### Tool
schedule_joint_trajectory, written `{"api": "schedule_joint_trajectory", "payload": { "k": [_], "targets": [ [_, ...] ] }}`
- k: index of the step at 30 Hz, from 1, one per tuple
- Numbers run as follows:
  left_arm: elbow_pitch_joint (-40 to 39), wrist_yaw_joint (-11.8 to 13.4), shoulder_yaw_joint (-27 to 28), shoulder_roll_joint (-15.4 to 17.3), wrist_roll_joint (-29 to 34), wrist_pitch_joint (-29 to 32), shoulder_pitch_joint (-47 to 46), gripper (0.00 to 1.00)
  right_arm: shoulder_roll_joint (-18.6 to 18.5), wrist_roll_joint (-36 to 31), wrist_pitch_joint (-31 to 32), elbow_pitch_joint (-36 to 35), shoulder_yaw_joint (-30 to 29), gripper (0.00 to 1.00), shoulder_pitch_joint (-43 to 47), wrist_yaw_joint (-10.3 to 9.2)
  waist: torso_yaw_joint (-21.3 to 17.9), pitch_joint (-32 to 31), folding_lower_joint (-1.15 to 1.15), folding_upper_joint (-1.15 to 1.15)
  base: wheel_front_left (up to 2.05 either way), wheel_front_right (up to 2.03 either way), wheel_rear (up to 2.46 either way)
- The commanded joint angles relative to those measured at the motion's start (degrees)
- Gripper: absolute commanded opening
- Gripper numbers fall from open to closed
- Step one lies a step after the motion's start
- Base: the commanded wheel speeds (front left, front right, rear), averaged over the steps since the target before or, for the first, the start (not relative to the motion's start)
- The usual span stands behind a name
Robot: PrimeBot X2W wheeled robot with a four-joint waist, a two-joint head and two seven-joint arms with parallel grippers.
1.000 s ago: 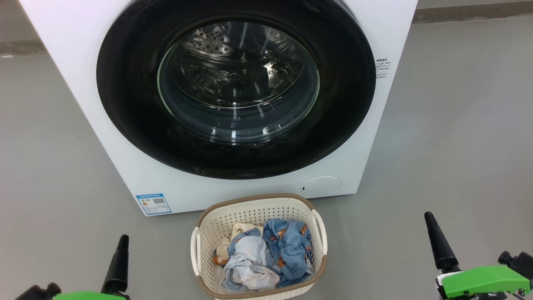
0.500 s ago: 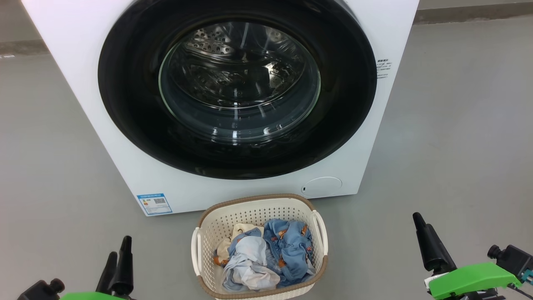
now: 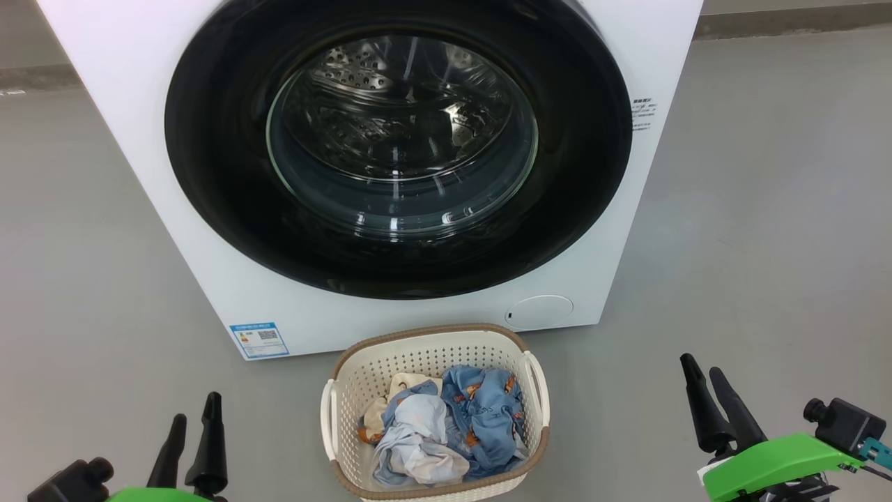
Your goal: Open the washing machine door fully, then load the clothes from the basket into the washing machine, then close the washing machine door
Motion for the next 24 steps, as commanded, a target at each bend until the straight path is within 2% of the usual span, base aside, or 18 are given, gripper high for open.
{"api": "schedule_joint_trajectory", "payload": {
  "k": [1, 24],
  "targets": [
    [-1.9, -0.4, 1.3, 1.3, 2.5, -0.9, -1.3, 1.0, -0.7, -2.6, -1.0, -1.1, 1.2, 1.0, -2.5, 0.05, 0.0, 0.0, 0.0, 0.0, 0.0, 0.0, 0.0],
    [-2.2, -0.5, 1.8, 1.8, 17.3, -4.1, -1.4, 1.0, -0.7, -17.4, -3.7, 0.9, 1.7, 1.0, -3.2, 0.06, 0.3, 0.4, 0.0, 0.0, 0.0, 0.0, 0.0]
  ]
}}
